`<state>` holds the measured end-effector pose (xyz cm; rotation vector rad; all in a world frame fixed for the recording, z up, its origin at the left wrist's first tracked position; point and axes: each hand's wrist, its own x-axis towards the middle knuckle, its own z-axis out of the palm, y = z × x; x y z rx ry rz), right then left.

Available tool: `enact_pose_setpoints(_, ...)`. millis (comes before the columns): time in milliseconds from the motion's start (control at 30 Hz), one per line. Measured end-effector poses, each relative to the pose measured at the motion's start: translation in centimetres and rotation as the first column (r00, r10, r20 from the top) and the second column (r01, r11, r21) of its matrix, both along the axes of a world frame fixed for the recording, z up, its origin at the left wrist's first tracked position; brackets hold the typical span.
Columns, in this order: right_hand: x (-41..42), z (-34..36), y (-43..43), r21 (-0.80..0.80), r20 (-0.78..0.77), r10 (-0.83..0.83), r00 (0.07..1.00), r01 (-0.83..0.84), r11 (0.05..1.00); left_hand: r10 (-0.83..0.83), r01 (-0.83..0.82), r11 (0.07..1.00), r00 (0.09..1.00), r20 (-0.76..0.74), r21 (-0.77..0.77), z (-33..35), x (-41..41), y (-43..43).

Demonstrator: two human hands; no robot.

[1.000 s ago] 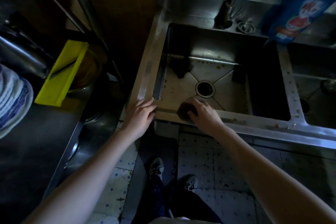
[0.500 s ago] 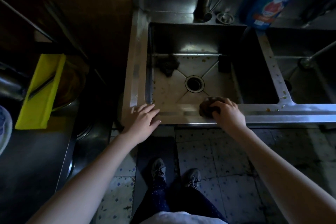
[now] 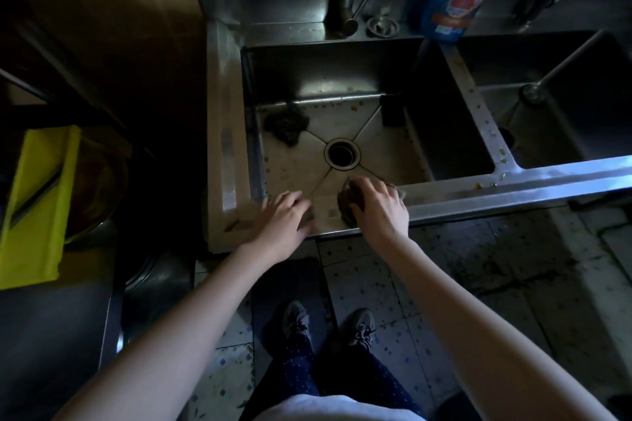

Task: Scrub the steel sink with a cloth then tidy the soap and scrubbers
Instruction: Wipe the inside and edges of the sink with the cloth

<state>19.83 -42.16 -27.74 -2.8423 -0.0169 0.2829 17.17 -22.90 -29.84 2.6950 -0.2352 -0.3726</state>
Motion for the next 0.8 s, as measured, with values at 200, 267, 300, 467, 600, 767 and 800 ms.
enact_pose_setpoints(200, 0.4, -0.2, -4.2, -0.034, 0.038, -0.051, 0.998, 0.052, 0.998, -0.036, 0.035, 0.999, 0.998, -0.041, -0.024, 0.4, 0.8, -1.9)
enact_pose_setpoints(267, 1.0, 0.0, -6.7, -0.08, 0.056, -0.088, 0.994, 0.093, 0.992, -0.046, 0.044, 0.999, 0.997, -0.054, -0.027, 0.3, 1.0, -2.7)
enact_pose_setpoints(300, 1.4, 0.2, -7.9, -0.102, 0.061, -0.113, 0.992, 0.118, 0.988, -0.051, 0.049, 0.999, 0.997, -0.059, -0.022, 0.2, 1.0, -3.1)
enact_pose_setpoints(467, 3.0, 0.7, -13.1, -0.067, 0.007, -0.276, 0.961, 0.276, 0.959, -0.054, 0.054, 0.999, 0.998, -0.035, -0.003, -0.2, 1.2, -4.6)
enact_pose_setpoints(600, 3.4, 0.6, -12.7, -0.083, -0.025, -0.257, 0.966, 0.254, 0.964, -0.046, 0.047, 0.999, 0.998, -0.034, 0.014, -0.1, 1.4, -6.0)
enact_pose_setpoints(767, 2.7, 0.5, -10.0, -0.074, -0.05, -0.1, 0.994, 0.096, 0.993, -0.017, 0.018, 1.0, 0.999, -0.047, 0.019, -0.1, 1.9, -7.9)
enact_pose_setpoints(800, 2.5, 0.5, -9.7, -0.07, -0.046, -0.066, 0.997, 0.063, 0.996, -0.008, 0.009, 1.0, 0.999, -0.048, 0.021, -0.1, 2.1, -8.3)
